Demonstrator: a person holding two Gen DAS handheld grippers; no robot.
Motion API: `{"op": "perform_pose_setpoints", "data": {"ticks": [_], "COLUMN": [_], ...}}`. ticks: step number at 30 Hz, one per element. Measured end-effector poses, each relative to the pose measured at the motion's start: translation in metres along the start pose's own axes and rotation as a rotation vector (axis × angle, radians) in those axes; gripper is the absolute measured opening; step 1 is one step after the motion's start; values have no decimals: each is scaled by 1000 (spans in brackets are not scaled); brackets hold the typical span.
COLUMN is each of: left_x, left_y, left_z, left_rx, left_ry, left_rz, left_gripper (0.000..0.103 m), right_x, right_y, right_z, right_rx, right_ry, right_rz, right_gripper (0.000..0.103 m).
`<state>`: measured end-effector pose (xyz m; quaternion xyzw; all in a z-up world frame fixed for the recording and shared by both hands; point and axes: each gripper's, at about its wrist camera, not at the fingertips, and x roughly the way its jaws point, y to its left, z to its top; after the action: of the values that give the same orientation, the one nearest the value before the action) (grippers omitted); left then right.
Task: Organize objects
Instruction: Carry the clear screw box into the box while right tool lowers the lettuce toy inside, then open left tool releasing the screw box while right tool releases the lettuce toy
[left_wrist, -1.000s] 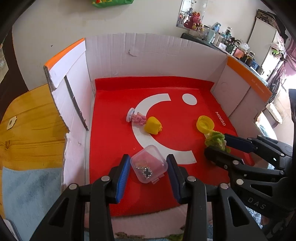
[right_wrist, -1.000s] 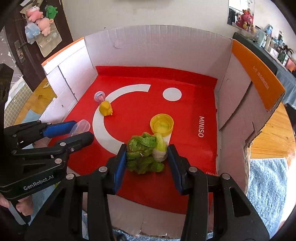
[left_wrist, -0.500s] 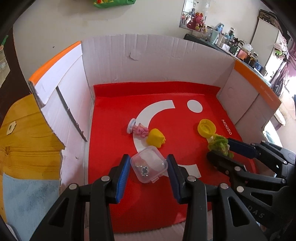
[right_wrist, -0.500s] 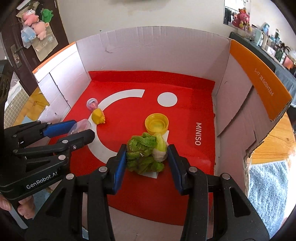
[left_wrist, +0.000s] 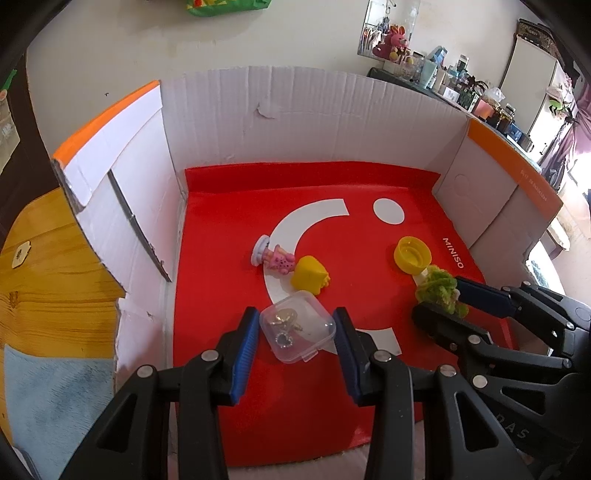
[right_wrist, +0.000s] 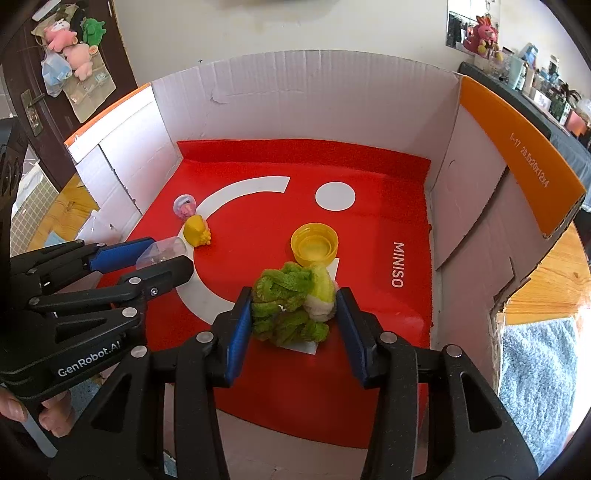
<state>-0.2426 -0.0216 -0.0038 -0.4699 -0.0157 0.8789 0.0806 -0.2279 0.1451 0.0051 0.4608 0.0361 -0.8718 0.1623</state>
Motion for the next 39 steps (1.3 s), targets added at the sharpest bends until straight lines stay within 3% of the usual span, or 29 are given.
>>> {"op": "perform_pose_setpoints", "data": {"ticks": [39], "left_x": [-29], "left_y": [-1], "left_z": [-14], "left_rx": [-2], "left_ry": [-58], "left_rz": [15], "left_gripper": [49], "right_x": [-22], "right_y": [9], "right_z": [-13], "right_rx": [-7], "right_ry": [-23], "right_rz": [4], "right_gripper": [63]}}
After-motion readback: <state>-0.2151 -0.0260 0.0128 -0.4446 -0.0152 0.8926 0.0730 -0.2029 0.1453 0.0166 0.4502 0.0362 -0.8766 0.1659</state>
